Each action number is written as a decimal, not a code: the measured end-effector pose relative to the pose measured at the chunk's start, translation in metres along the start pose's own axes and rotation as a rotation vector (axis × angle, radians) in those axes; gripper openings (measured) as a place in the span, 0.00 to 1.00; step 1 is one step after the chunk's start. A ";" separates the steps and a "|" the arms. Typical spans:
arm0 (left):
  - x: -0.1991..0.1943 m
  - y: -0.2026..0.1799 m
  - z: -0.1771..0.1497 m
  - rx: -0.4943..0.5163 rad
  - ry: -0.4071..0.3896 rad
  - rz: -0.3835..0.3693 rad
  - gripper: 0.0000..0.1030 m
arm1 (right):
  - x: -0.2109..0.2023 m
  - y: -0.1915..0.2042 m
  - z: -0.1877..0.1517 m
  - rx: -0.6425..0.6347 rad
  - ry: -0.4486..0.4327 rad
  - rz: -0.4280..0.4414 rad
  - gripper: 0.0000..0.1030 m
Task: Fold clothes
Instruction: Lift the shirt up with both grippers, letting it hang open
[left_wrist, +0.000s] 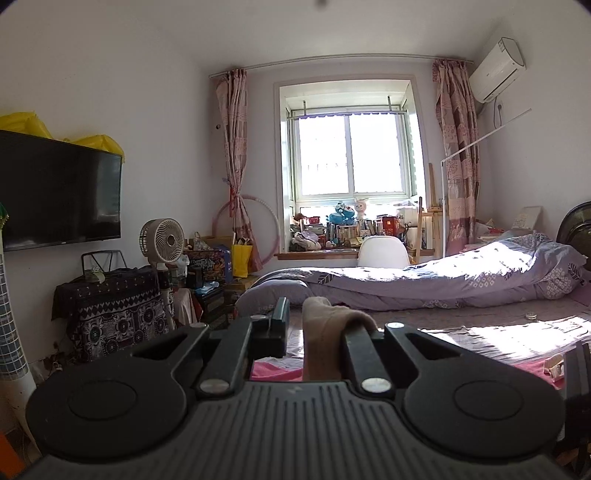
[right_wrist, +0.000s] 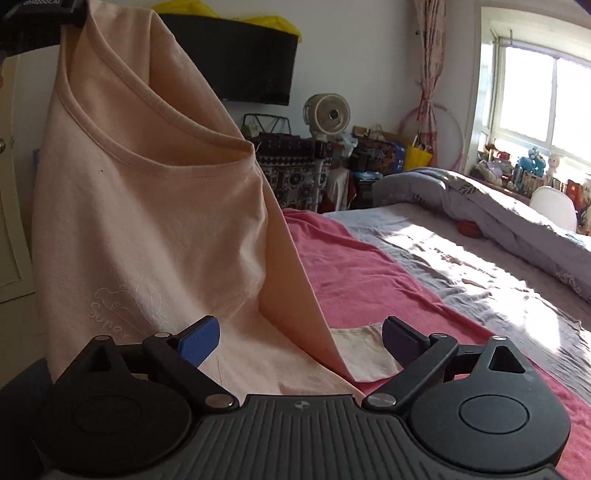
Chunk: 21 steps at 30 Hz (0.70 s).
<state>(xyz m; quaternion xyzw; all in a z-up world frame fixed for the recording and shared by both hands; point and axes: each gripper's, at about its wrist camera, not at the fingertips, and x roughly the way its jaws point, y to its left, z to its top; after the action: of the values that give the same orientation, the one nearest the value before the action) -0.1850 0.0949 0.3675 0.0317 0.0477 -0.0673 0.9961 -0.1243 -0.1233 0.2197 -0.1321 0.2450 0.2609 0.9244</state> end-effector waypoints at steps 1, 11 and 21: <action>-0.001 0.007 -0.006 -0.002 0.010 0.013 0.18 | 0.017 0.007 -0.001 -0.016 0.056 0.001 0.93; 0.015 0.051 -0.085 -0.063 0.201 0.102 0.17 | 0.067 0.058 -0.068 0.015 0.342 -0.028 0.21; 0.016 0.072 -0.112 -0.105 0.243 0.139 0.17 | 0.007 0.020 -0.031 0.105 0.195 0.068 0.21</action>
<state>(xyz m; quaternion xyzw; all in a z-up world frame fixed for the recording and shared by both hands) -0.1692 0.1721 0.2592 -0.0095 0.1692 0.0087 0.9855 -0.1419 -0.1156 0.1877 -0.1000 0.3514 0.2648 0.8924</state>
